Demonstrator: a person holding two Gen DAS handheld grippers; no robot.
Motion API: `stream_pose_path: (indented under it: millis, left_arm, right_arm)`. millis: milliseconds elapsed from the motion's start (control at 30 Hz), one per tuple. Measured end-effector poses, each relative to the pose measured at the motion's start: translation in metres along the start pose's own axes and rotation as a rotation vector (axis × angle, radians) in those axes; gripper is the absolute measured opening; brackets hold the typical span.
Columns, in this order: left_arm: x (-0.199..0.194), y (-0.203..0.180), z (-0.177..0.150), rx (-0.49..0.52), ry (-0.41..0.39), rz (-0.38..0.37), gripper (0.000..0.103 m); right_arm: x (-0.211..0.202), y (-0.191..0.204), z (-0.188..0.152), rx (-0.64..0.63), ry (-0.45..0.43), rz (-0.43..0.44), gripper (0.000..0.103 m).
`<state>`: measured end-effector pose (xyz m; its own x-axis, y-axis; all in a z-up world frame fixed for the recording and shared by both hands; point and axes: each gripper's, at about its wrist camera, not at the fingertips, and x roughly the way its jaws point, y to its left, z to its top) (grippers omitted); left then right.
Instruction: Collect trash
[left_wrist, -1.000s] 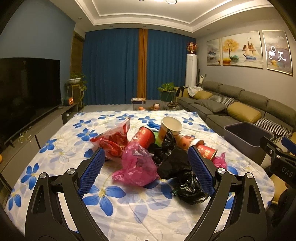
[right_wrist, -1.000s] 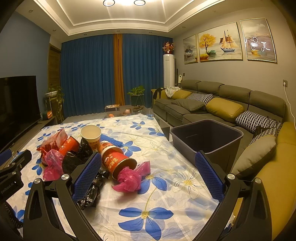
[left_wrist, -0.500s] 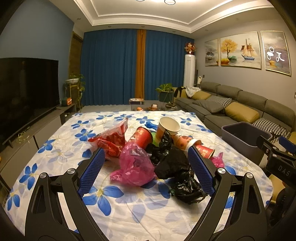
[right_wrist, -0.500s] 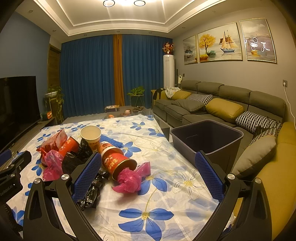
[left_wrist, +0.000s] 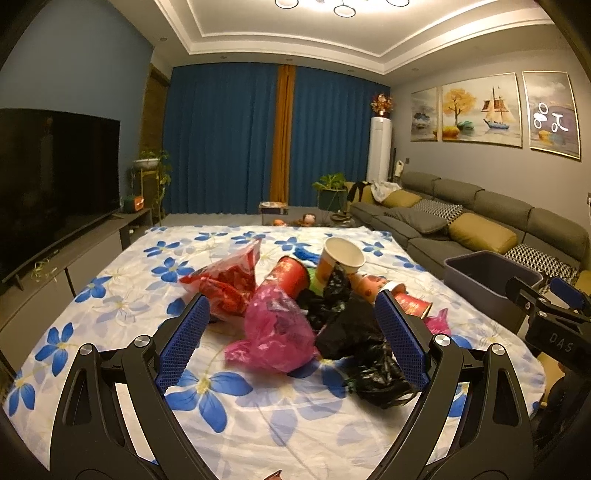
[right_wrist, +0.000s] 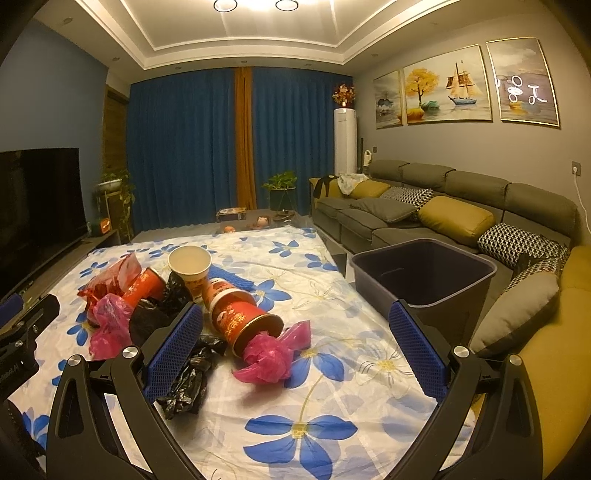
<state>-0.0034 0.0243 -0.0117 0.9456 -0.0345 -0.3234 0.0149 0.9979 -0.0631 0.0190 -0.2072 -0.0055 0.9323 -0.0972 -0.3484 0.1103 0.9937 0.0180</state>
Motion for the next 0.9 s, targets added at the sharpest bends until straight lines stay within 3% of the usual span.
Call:
stream_pose_path:
  millis: [267,467,533,900]
  left_arm:
    - [0.006,0.025,-0.006,-0.022,0.016,0.024,0.089]
    - [0.012,0.042,-0.009,-0.034,0.02,0.049,0.084]
    - [0.015,0.047,-0.009,-0.044,0.028,0.048,0.082]
    - [0.033,0.06,-0.009,-0.055,0.045,0.052,0.076]
  right_arm:
    - [0.015,0.029,-0.014,-0.044,0.041,0.11,0.097]
    - [0.039,0.052,-0.028,-0.059,0.129,0.183,0.088]
    - [0.045,0.058,-0.029,-0.067,0.144,0.193,0.08]
    - [0.082,0.103,-0.026,-0.152,0.19,0.271,0.076]
